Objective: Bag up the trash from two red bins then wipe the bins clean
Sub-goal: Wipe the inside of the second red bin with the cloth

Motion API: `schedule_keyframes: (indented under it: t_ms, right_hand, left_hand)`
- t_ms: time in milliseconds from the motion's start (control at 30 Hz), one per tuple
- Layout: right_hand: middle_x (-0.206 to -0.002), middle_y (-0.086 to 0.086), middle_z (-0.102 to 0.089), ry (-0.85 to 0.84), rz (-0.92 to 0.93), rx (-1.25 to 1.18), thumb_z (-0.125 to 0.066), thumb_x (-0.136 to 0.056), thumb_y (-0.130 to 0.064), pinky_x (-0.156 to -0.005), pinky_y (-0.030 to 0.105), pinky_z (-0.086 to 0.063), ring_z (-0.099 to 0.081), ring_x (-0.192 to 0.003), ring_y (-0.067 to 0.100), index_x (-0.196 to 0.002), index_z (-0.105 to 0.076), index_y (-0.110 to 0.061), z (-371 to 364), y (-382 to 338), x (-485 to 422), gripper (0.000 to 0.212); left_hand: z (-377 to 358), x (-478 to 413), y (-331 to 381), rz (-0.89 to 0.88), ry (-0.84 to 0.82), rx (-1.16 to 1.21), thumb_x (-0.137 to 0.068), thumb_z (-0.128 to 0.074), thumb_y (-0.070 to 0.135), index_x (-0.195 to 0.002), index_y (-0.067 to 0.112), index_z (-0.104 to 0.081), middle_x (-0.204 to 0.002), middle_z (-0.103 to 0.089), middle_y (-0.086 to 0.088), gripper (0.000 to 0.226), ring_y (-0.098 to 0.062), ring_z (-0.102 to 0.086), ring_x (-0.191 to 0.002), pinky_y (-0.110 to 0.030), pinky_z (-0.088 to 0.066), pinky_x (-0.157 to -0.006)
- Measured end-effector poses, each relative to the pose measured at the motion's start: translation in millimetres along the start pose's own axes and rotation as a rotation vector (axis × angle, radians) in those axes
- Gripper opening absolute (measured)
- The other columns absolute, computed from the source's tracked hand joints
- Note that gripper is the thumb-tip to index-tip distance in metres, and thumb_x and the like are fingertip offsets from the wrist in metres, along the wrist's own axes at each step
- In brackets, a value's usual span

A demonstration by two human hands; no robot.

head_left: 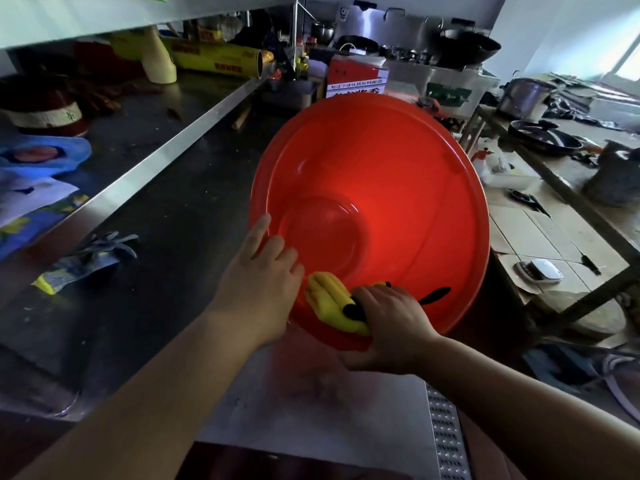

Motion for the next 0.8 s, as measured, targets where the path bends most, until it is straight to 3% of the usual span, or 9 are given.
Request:
schedule_keyframes:
  t_ms: [100, 200, 333, 433, 500, 633, 733, 800]
  right_hand:
    - [-0.067, -0.010, -0.062, -0.005, 0.003, -0.026, -0.047, -0.052, -0.082, -0.055, 0.022, -0.042, -0.060, -0.055, 0.015, -0.100, -0.051, -0.020, 1, -1, 6, 0.078]
    - [-0.078, -0.008, -0.067, -0.123, 0.013, -0.085, -0.052, -0.060, -0.084, -0.056, 0.025, -0.037, -0.063, -0.067, 0.020, -0.113, -0.048, -0.027, 4, 8, 14, 0.079]
    - [-0.079, -0.008, -0.064, -0.139, 0.089, 0.048, -0.035, -0.066, -0.087, -0.061, 0.032, -0.047, -0.065, -0.069, 0.022, -0.110, -0.048, -0.032, 7, 20, 30, 0.072]
    - [-0.110, -0.003, -0.056, -0.349, 0.027, 0.163, -0.015, -0.061, -0.082, -0.084, 0.037, -0.041, -0.055, -0.104, 0.025, -0.132, -0.038, -0.037, 7, 29, 27, 0.087]
    - [-0.124, 0.001, -0.045, -0.484, -0.035, 0.249, -0.008, -0.061, -0.076, -0.092, 0.038, -0.035, -0.043, -0.117, 0.025, -0.138, -0.029, -0.038, -2, 37, 18, 0.088]
    - [-0.141, 0.011, -0.031, -0.624, -0.091, 0.300, -0.036, -0.093, -0.057, -0.104, 0.050, -0.026, -0.029, -0.130, 0.034, -0.145, -0.025, -0.032, -46, 51, -11, 0.059]
    - [-0.149, 0.016, -0.023, -0.724, -0.157, 0.270, -0.038, -0.099, -0.038, -0.109, 0.057, -0.019, -0.020, -0.136, 0.041, -0.148, -0.023, -0.027, -92, 70, -36, 0.053]
    - [-0.153, 0.017, -0.017, -0.766, -0.222, 0.234, -0.039, -0.099, -0.029, -0.112, 0.058, -0.013, -0.014, -0.140, 0.042, -0.149, -0.021, -0.026, -119, 80, -53, 0.053]
  left_hand:
    - [2, -3, 1, -0.029, -0.007, 0.011, -0.086, -0.048, 0.035, -0.131, 0.030, -0.046, -0.131, -0.043, -0.001, 0.045, -0.028, -0.025, -0.132, -0.046, 0.031, -0.099]
    - [1, -2, -3, -0.074, -0.041, -0.023, -0.085, -0.051, 0.042, -0.131, 0.035, -0.046, -0.136, -0.039, 0.001, 0.046, -0.027, -0.022, -0.133, -0.046, 0.034, -0.096]
    - [-1, -1, -2, -0.137, -0.046, -0.017, -0.082, -0.054, 0.051, -0.129, 0.037, -0.046, -0.132, -0.041, 0.005, 0.050, -0.025, -0.023, -0.132, -0.047, 0.032, -0.097]
    - [2, -3, 3, -0.155, -0.037, 0.004, -0.081, -0.054, 0.053, -0.124, 0.036, -0.050, -0.126, -0.044, 0.007, 0.046, -0.023, -0.025, -0.130, -0.047, 0.031, -0.099]
    - [3, -5, 2, -0.160, -0.016, 0.012, -0.080, -0.054, 0.053, -0.120, 0.035, -0.052, -0.122, -0.046, 0.009, 0.045, -0.021, -0.026, -0.128, -0.046, 0.031, -0.099]
    - [0, -7, -3, -0.178, -0.009, 0.002, -0.078, -0.053, 0.055, -0.117, 0.034, -0.054, -0.122, -0.048, 0.010, 0.044, -0.022, -0.028, -0.127, -0.046, 0.031, -0.101]
    - [4, -7, 1, -0.234, 0.097, 0.016, -0.058, -0.072, 0.046, -0.086, 0.030, -0.068, -0.093, -0.060, 0.006, 0.032, -0.024, -0.049, -0.105, -0.048, 0.009, -0.112]
    - [6, -9, 1, -0.257, 0.181, 0.084, -0.042, -0.078, 0.036, -0.066, 0.025, -0.067, -0.074, -0.058, 0.004, 0.029, -0.026, -0.052, -0.089, -0.049, -0.004, -0.113]
Point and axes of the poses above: each hand's wrist, its own x-axis away from the middle knuckle, its own z-axis out of the back of the hand, y = z × x, the point moved 6 cm from there along -x, towards the middle knuckle
